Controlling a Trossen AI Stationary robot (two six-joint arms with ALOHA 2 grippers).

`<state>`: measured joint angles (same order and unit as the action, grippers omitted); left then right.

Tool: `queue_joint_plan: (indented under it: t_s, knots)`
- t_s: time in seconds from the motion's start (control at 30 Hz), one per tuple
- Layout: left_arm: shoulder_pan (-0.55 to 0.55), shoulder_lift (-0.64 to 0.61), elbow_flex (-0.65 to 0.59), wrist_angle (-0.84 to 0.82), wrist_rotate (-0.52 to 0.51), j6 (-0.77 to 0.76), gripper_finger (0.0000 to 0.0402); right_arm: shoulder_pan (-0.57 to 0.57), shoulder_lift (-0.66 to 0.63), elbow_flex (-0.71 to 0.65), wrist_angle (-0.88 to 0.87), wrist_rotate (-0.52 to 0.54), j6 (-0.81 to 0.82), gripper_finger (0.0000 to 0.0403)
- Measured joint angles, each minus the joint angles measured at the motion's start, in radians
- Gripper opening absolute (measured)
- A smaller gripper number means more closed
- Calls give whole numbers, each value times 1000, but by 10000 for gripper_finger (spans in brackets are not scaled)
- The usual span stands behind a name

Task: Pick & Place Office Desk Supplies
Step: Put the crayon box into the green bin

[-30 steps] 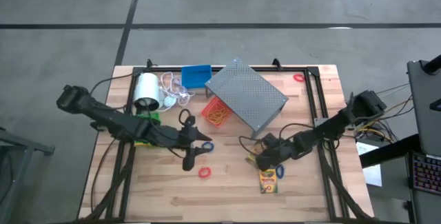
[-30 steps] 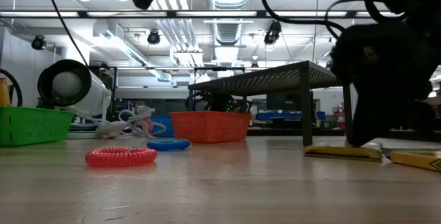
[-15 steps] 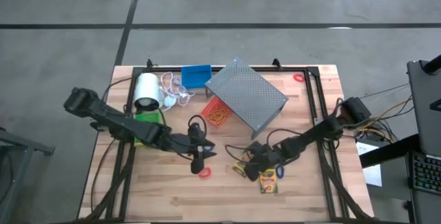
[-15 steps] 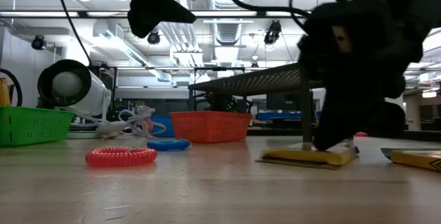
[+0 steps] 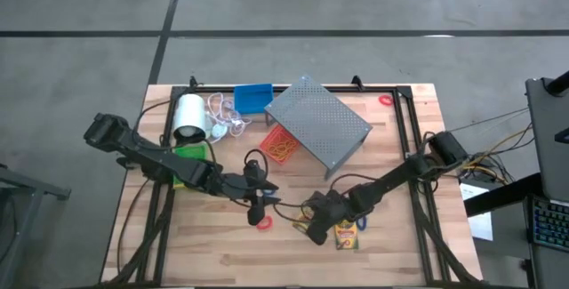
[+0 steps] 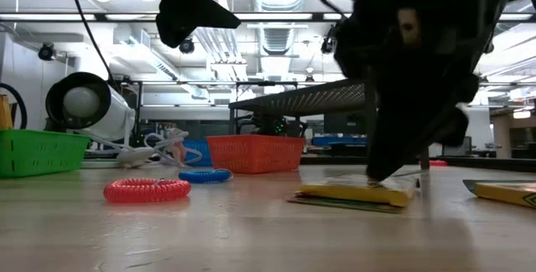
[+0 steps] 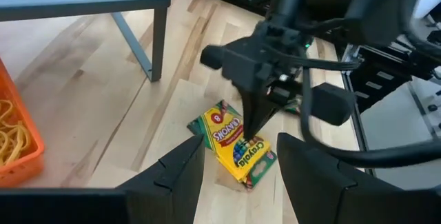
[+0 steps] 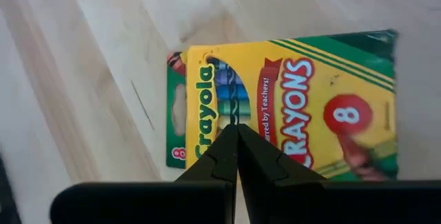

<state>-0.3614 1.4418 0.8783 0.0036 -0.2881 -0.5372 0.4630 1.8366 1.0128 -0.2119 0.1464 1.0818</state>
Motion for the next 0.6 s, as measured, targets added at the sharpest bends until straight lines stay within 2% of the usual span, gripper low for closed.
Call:
queue_joint_plan:
  t_s: [0.2, 0.43, 0.6]
  knots:
    - [0, 0, 0, -7, 7, -18, 189, 51, -13, 64, -210, 125, 40, 8]
    - [0, 0, 0, -8, 8, -7, 189, 97, -39, 93, -206, 168, -8, 8]
    - [2, 0, 0, -27, 8, -14, 189, 123, -113, 42, -211, 216, 50, 8]
